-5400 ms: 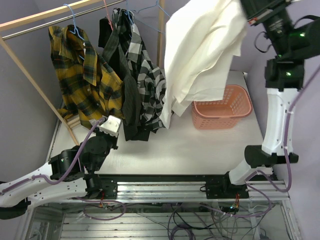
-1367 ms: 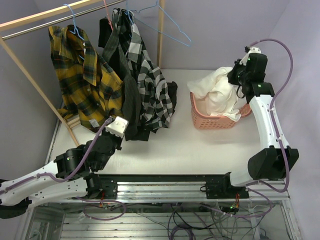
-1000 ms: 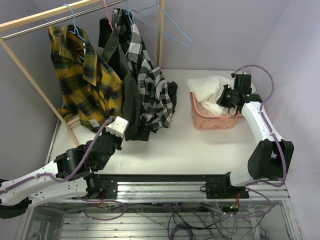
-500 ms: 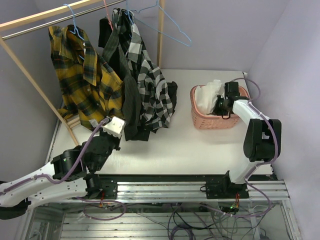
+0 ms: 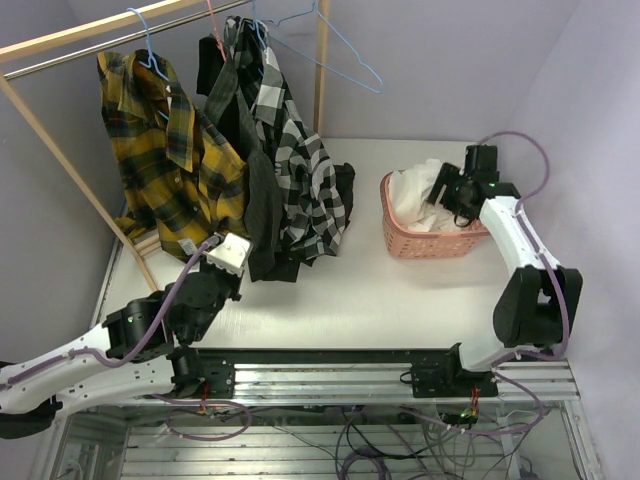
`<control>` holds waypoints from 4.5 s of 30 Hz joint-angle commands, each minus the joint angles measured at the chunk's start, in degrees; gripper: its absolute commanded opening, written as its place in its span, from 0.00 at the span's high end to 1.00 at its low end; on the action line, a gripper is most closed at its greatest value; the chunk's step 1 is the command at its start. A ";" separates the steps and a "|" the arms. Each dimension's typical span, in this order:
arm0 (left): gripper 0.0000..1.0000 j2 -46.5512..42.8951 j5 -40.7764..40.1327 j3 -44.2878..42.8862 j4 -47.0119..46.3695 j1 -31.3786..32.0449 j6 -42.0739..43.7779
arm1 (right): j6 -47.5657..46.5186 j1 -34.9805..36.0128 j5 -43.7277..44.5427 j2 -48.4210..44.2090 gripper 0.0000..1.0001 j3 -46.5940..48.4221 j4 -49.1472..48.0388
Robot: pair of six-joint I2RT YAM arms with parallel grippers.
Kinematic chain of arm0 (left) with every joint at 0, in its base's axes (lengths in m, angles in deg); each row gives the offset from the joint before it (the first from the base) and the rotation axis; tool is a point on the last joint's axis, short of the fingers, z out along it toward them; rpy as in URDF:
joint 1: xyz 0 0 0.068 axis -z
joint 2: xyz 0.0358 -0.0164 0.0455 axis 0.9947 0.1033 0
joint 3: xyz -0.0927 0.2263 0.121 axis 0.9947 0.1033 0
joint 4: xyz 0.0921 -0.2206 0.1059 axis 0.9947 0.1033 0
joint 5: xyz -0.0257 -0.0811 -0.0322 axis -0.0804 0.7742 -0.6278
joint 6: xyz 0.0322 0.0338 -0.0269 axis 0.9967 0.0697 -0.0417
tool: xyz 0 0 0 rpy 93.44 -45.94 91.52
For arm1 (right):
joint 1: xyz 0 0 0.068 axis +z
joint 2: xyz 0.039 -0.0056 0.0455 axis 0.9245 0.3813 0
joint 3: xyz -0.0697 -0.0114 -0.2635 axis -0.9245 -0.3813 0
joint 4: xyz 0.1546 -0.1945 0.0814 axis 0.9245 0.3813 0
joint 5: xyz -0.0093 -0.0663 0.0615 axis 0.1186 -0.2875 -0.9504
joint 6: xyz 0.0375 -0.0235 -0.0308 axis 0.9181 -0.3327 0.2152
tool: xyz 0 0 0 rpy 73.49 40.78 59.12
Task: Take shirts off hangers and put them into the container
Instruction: Place the shirt in the bin, then pick up the hanger from the clothesline.
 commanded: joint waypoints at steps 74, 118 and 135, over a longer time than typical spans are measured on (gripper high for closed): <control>0.76 3.57 -1.63 -0.59 -0.34 -0.29 -0.88 | -1.70 4.58 -33.36 -0.46 0.92 14.74 -9.39; 0.68 4.31 -2.10 -0.16 -1.04 -0.29 -0.38 | -0.30 -3.22 -19.16 -5.76 0.75 2.52 -12.61; 0.61 3.64 -3.51 -0.74 0.13 -0.38 -1.40 | -14.78 28.33 -13.08 4.66 0.56 43.37 -7.81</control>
